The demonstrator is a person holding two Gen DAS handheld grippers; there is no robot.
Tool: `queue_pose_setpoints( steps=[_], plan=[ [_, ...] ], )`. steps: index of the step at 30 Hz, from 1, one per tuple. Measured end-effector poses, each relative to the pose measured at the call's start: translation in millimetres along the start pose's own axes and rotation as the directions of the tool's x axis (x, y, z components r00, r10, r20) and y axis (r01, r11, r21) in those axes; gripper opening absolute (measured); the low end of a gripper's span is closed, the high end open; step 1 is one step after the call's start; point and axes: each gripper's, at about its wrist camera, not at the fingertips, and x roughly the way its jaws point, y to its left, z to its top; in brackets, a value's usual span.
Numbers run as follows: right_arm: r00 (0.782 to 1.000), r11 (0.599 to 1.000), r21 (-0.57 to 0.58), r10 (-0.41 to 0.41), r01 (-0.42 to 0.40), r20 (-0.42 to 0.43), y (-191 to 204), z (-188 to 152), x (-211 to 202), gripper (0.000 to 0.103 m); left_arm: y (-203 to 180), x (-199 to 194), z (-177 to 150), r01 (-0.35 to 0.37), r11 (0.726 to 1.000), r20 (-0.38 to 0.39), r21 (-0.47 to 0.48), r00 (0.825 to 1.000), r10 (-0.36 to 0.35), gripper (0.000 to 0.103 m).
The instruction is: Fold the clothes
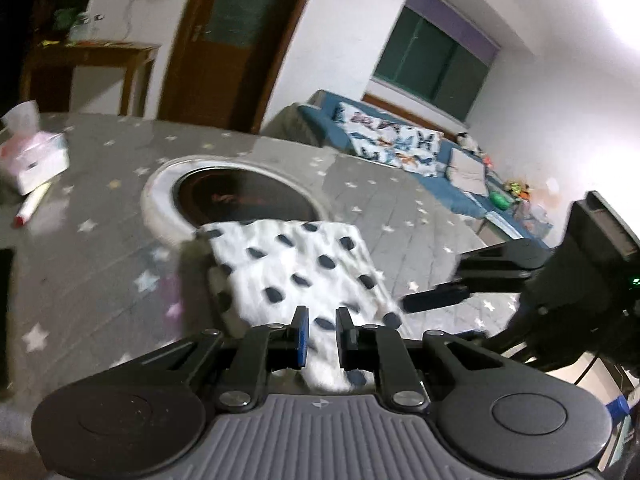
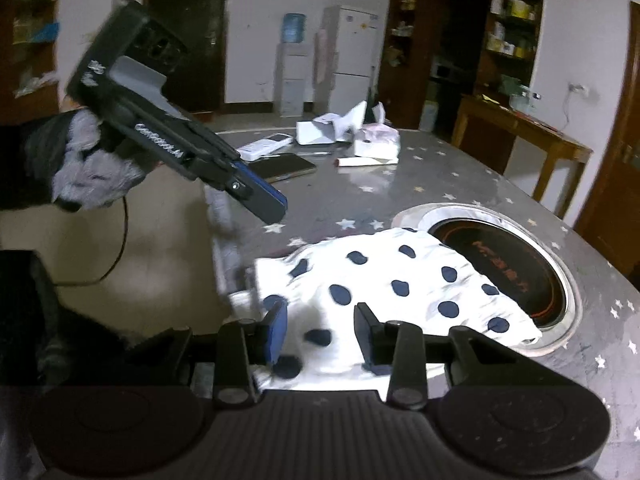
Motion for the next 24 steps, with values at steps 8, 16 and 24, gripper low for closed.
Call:
queue_pose_setpoints(
  steps=[8,16,24],
  plan=[
    [0.999,0.999,0.043,0.031,-0.029,-0.039,1,-17,34,0.036,8,44,-19,0.005,1.0,-0.104,-0.005,0.995,-0.005,0.015],
    [1.0,0.99,0.137,0.023,-0.023,0.006,-28,-12,22,0.036,12,39,-16,0.018,1.0,-0.096,-0.01,0.995,-0.019,0.015],
    [0.99,0.97,0.203,-0.14,0.134,0.013,-83,4,34,0.036,-5,56,-3,0.086,0.996,-0.075,0.016,0.994,-0.084,0.016]
  ],
)
